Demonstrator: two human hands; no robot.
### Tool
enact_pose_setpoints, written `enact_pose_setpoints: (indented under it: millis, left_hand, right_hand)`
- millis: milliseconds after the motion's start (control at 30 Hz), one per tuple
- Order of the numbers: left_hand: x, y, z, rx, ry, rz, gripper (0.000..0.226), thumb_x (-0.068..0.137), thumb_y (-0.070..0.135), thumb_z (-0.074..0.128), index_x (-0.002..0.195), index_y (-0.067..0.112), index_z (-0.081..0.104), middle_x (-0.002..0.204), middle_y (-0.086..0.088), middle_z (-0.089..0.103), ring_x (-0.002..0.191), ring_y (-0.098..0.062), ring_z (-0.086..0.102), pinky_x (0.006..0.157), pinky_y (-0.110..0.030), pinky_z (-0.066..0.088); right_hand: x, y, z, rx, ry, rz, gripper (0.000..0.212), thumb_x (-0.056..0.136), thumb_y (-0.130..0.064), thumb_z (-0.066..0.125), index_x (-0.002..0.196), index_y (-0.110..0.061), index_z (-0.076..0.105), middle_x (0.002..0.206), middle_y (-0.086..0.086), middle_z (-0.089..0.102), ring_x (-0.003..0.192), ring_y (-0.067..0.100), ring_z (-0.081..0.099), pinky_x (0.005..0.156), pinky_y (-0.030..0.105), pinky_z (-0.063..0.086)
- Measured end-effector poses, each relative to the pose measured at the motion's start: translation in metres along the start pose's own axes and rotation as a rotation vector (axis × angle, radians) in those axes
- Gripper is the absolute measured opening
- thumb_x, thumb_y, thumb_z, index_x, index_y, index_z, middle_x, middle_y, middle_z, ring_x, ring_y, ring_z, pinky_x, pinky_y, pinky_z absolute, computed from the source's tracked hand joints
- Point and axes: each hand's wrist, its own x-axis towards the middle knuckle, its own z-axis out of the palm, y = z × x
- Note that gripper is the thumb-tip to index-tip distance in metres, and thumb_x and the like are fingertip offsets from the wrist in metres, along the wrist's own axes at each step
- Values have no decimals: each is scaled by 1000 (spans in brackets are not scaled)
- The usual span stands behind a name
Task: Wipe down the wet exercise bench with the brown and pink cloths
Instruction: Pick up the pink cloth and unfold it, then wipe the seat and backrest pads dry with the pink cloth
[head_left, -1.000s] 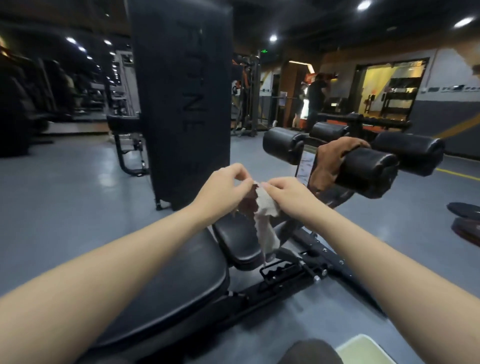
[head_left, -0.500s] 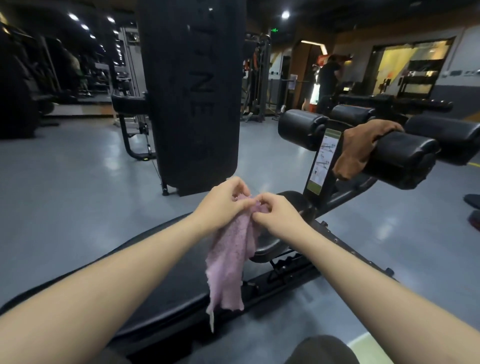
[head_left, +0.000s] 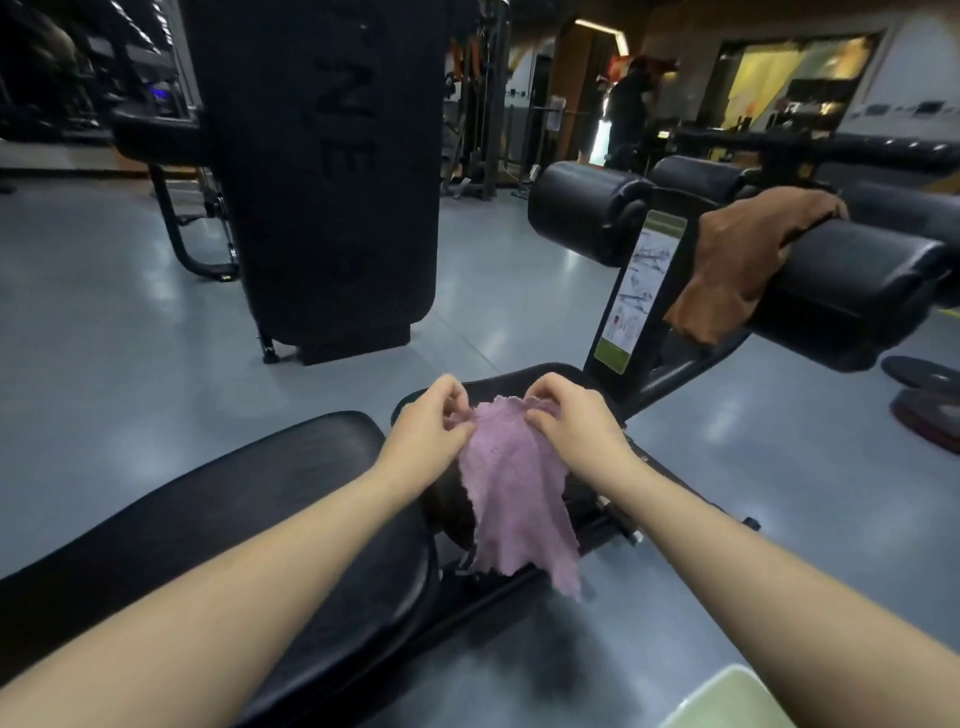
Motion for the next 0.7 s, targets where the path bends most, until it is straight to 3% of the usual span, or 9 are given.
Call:
enact_pose_setpoints:
  millis: [100, 200, 300, 367, 433, 567, 700]
  left_hand:
    - [28, -12, 19, 11, 53, -46, 23, 89, 4, 58, 78, 20, 45, 76, 1, 61, 67, -10, 52, 58, -24, 37]
    - [50, -28, 34, 7, 66, -97, 26, 86, -1, 53, 74, 21, 58, 78, 11, 65, 72, -7, 57, 60, -18, 39]
    - [61, -44, 43, 15, 47, -102, 32, 91, -1, 52, 83, 25, 68, 90, 12, 71, 79, -6, 64, 67, -20, 46]
    - [64, -54, 46, 22, 39, -77, 33, 91, -1, 53, 88, 27, 70, 96, 13, 71, 91, -4, 66, 80, -23, 52]
    - [64, -64, 46, 47, 30, -60, 33, 90, 0, 54, 92, 28, 71, 101, 13, 69, 97, -4, 65, 90, -28, 53]
    - [50, -77, 39, 98, 13, -59, 33, 89, 2, 53, 95, 30, 70, 109, 10, 65, 101, -6, 63, 91, -28, 52]
    - [28, -90, 21, 182, -2, 4, 22, 91, 13, 58, 97, 31, 69, 111, 12, 58, 106, -8, 55, 92, -30, 48]
  right_hand:
    - [25, 14, 17, -132, 11, -7, 11, 97, -18, 59, 106, -24, 59, 108, -3, 69, 97, 22, 65, 80, 40, 53]
    - [32, 26, 39, -367, 151, -112, 25, 94, -9, 49, 116, -17, 59, 115, 2, 58, 95, 27, 58, 74, 41, 48]
    - [19, 33, 63, -495, 210, -324, 31, 80, -2, 65, 111, -8, 65, 110, 9, 58, 91, 28, 55, 75, 40, 50]
    - [7, 35, 82, -516, 109, -429, 28, 78, -4, 71, 105, -6, 68, 108, 9, 61, 93, 28, 58, 79, 41, 53]
    - [-3, 39, 95, -451, -22, -421, 27, 86, -11, 67, 112, -7, 68, 117, 7, 62, 104, 26, 59, 91, 39, 52]
    - [-4, 52, 99, -394, -257, -312, 53, 100, -40, 53, 145, -14, 49, 153, 2, 42, 139, 19, 39, 115, 32, 29]
    - [-5, 59, 103, -491, -302, -334, 70, 95, -59, 31, 152, -20, 41, 161, 0, 33, 146, 20, 31, 121, 38, 25]
